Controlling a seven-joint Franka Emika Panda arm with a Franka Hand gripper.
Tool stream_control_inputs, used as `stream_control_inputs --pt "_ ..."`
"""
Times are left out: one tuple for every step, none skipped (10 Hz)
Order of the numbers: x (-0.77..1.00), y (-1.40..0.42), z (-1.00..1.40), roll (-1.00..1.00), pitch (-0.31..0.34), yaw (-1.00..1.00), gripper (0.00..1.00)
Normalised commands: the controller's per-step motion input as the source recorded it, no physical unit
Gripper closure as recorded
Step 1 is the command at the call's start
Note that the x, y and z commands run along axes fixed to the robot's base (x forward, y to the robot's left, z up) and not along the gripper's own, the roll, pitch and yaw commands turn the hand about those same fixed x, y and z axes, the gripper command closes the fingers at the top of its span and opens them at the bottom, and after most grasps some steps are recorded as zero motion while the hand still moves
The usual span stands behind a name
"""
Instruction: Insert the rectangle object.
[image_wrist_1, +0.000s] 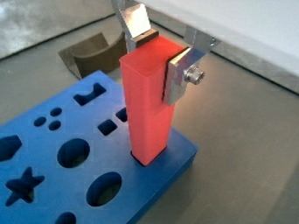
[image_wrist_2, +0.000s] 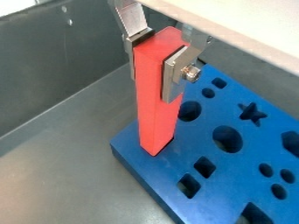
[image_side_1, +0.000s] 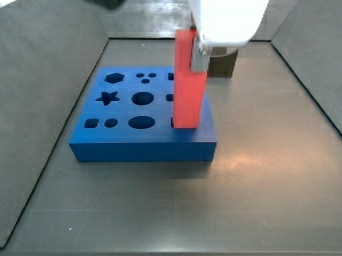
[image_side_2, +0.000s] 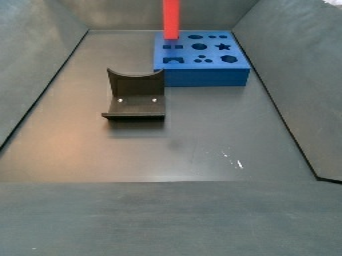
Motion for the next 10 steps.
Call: stream_control_inputs --pt "-0.01 0.05 -0.43 -0.23 0.000 0.00 1.00" --pt "0.00 0.04 -0.47 -0.28 0.000 0.00 1.00" --pt "0.00 0.03 -0.41 -0.25 0.000 0.00 1.00" --pt "0.00 0.01 -0.31 -0.22 0.000 0.00 1.00" --pt "0.00 0.00 -0.31 -0.24 0.000 0.00 1.00" --pt "0.00 0.02 -0.31 -0.26 0.000 -0.01 1.00" --pt "0.00 0.00 -0.34 -0.25 0.000 -0.04 1.00" --pt "0.00 0.00 -0.38 -0.21 0.000 -0.03 1.00" --pt "-0.09 0.00 -0.08 -0.04 -0.051 -0.01 1.00" --pt "0.00 0.00 0.00 0.00 0.000 0.00 1.00"
